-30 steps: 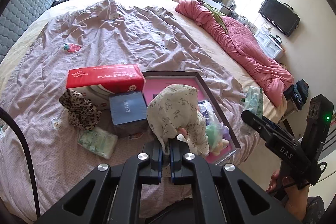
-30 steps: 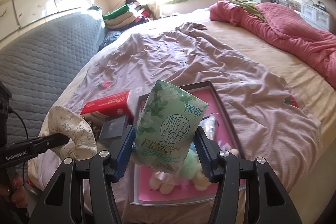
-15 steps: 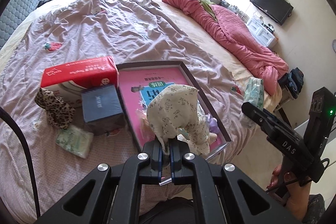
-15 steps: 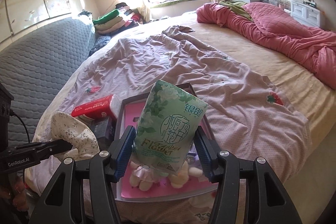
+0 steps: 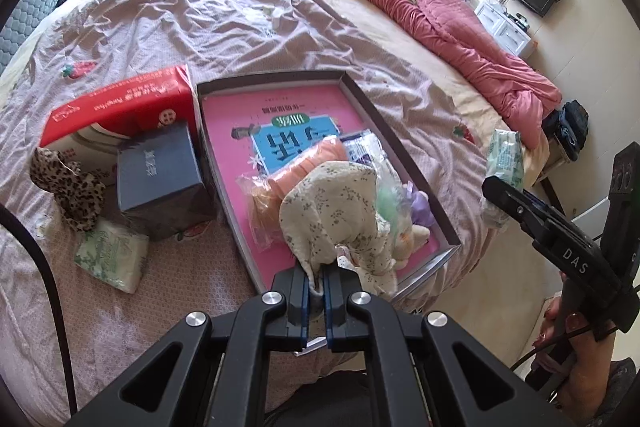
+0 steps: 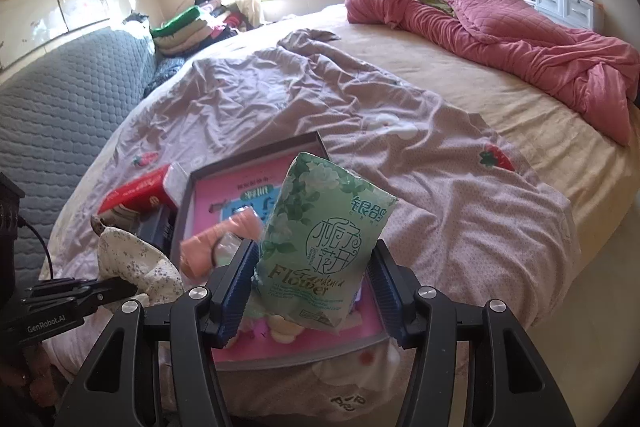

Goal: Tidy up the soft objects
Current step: 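Lower the scrunchie and tissue packet toward the pink tray, then set both items into the pink tray and open both tools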

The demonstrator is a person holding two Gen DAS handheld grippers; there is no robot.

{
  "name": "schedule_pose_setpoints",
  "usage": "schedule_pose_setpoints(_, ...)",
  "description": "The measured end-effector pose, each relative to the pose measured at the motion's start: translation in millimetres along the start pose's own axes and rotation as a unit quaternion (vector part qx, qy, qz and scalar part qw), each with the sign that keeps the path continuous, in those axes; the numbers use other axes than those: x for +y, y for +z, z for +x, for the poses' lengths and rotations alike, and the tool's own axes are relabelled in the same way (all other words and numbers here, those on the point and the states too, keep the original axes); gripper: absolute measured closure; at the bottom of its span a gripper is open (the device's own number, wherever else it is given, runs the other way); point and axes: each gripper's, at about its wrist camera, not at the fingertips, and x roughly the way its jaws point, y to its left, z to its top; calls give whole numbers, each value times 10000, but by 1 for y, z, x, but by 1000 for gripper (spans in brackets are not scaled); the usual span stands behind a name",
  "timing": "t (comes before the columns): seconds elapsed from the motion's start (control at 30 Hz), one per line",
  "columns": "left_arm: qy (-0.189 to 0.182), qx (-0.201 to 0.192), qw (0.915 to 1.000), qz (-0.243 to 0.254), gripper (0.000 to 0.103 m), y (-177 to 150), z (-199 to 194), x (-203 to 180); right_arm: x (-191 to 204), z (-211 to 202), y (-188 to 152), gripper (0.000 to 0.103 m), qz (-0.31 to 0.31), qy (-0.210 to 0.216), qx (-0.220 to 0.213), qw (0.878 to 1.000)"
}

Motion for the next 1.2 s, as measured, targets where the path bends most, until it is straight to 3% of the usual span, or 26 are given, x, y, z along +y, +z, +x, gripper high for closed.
schedule_pose_setpoints(0.63, 106, 319, 9994, -71, 98, -2, 46, 5, -9, 47, -32, 45, -179, -44, 694, 9974)
schedule_pose_setpoints(1.2, 74, 353, 9993, -85, 98, 3, 57, 9, 0, 76, -37, 45, -392, 69, 845, 9956)
